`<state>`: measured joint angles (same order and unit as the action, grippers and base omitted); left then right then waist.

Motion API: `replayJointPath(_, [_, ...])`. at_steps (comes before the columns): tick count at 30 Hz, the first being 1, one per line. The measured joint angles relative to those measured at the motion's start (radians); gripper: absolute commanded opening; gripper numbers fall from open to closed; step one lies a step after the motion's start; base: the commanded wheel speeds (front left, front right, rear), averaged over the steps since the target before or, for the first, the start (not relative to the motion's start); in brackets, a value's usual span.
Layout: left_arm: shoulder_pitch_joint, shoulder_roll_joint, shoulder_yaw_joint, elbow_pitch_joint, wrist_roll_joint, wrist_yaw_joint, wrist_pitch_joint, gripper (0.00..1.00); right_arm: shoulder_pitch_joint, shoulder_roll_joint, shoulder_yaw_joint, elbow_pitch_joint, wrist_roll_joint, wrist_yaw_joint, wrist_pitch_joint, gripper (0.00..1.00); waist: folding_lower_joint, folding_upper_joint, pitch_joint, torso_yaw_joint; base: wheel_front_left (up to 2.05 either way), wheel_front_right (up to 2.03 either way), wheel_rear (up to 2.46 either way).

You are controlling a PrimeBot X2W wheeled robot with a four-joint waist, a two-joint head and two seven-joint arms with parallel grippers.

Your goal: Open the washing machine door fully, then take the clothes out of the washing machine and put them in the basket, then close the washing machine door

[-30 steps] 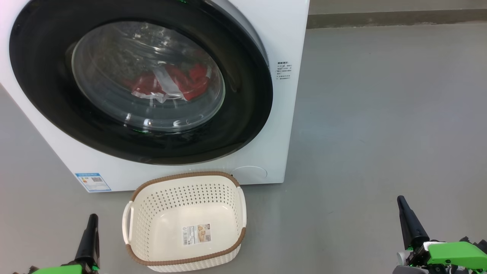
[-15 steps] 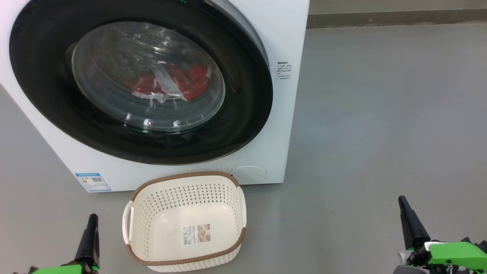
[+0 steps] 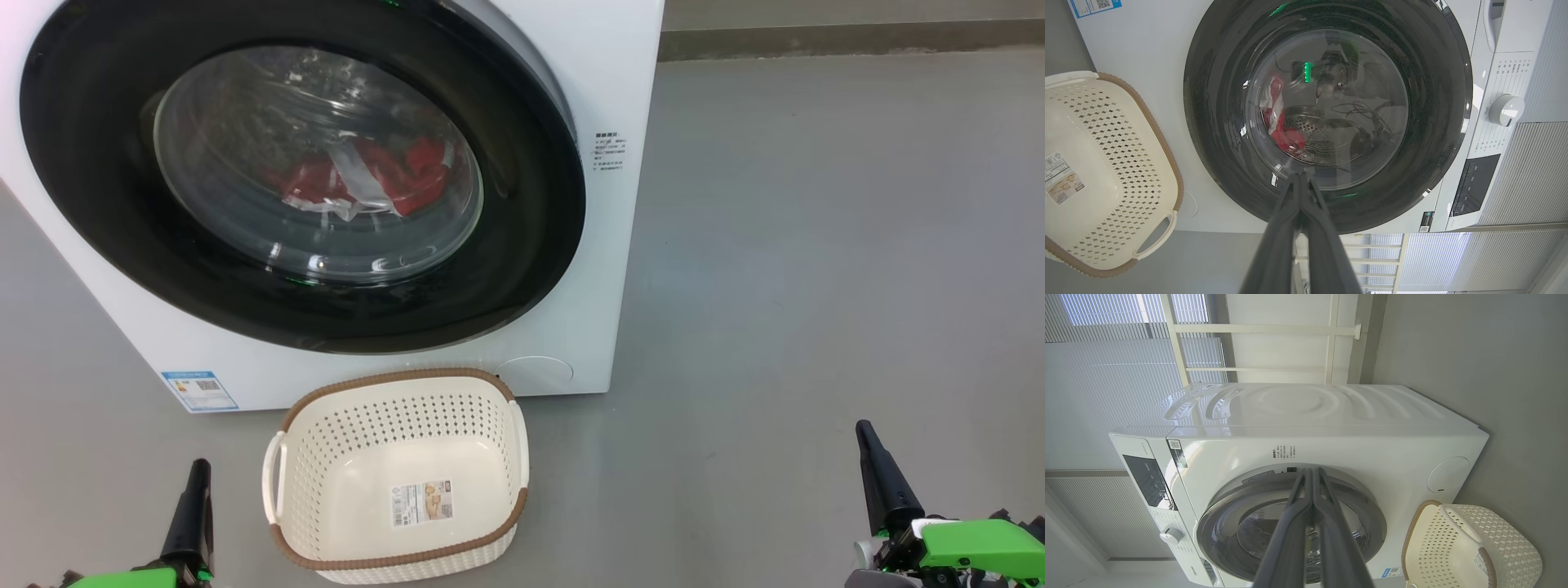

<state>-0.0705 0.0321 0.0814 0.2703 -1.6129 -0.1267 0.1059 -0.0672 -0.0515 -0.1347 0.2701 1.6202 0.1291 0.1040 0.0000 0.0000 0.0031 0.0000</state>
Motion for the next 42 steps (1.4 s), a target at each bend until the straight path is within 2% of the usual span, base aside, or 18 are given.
replayJointPath(42, [0.000,0.000,0.000,0.000,0.000,0.000,0.000,0.00,0.000,0.003,-0.002,0.000,-0.007,0.000,0.000,0.00,0.0000,0.0000,0.000,0.000,0.00,0.00,0.00])
